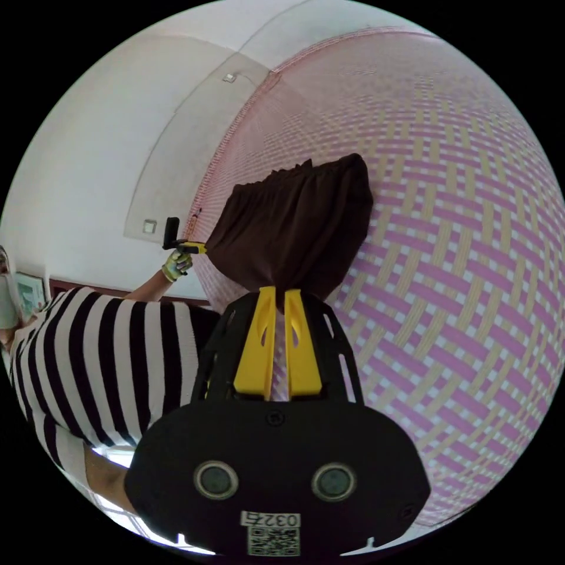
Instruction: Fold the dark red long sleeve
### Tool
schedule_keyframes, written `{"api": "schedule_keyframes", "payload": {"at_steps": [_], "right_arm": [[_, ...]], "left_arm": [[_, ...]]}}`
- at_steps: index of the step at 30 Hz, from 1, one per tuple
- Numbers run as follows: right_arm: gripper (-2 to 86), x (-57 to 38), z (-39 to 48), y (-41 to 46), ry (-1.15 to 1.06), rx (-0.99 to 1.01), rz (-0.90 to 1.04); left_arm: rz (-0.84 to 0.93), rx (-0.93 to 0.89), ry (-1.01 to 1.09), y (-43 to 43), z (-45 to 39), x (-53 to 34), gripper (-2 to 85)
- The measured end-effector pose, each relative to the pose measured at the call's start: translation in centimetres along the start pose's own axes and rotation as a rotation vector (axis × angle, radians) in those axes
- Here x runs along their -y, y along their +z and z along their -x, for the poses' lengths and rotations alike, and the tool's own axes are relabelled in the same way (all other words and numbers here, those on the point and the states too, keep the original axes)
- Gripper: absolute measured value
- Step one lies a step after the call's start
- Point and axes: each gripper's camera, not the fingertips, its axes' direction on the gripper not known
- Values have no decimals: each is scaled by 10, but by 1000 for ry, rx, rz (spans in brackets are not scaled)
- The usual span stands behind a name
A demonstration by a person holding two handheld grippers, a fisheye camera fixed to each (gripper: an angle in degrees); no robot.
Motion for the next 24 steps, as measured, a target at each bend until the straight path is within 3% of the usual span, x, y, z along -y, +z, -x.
{"api": "schedule_keyframes", "payload": {"at_steps": [5,8,14,18,24], "right_arm": [[20,-61,-51,30,168,75,124],[53,-86,-68,28,230,119,69],[118,-131,-105,0,415,192,-191],[140,-149,-120,20,496,291,-212],[149,-160,-137,52,561,397,-296]], "left_arm": [[195,-149,-81,71,15,-41,-15],[236,-239,-110,93,20,-53,-6],[-88,-245,-208,51,46,-43,72],[-127,-264,-270,67,61,-6,141],[-167,-251,-296,100,73,53,145]]}}
